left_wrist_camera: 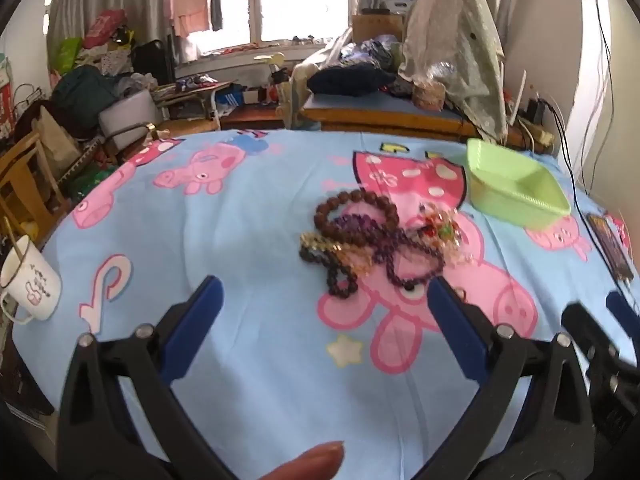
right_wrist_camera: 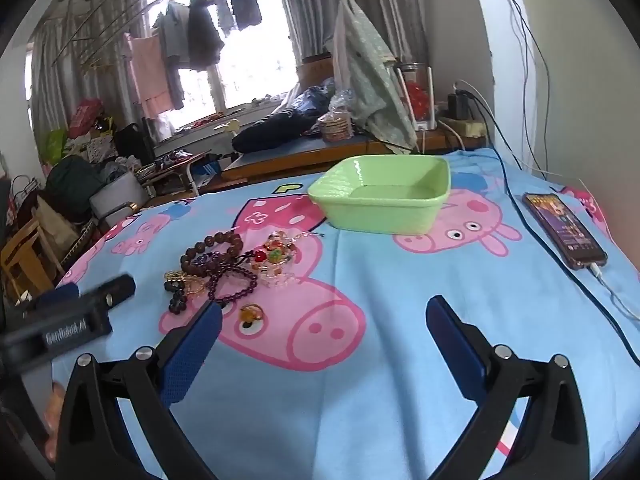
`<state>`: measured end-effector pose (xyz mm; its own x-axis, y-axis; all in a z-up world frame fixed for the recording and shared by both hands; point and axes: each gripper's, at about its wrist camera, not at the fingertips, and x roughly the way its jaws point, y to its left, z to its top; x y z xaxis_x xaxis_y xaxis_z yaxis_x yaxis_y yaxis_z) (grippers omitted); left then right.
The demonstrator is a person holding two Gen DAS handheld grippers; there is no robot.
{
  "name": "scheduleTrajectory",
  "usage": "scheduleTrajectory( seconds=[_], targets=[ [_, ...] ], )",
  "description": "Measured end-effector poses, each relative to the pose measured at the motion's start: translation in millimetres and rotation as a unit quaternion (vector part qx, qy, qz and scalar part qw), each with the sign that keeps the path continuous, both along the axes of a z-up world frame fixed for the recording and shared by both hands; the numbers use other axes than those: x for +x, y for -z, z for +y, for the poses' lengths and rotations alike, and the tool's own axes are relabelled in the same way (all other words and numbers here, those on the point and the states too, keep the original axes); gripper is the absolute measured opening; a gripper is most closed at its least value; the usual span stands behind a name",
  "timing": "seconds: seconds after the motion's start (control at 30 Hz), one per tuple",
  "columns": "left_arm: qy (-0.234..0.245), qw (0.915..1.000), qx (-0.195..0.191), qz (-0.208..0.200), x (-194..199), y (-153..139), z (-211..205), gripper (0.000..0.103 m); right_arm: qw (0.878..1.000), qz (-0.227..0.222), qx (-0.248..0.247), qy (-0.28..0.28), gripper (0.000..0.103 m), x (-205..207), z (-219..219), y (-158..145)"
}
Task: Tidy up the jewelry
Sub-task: 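Move both tools toward the tangled jewelry pile on the sheet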
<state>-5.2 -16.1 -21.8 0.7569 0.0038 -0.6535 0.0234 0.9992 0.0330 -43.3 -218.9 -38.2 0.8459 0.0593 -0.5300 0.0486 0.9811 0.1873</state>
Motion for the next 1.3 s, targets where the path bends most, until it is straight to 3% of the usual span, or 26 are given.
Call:
scheduleTrajectory(
  seconds=[0.27,1.3],
  targets=[
    [0.002,0.9998,0.007,0.018,-3,6,-5,0.098,1.000,0.005,0.007,-0.001,0.076,2,-5,2],
    [-0.009,0.9999,0.002,-0.005,-8,-2,1,0.098,1.000,-0.009,-0.009,-0.011,0.076,0,3,-8]
  ],
)
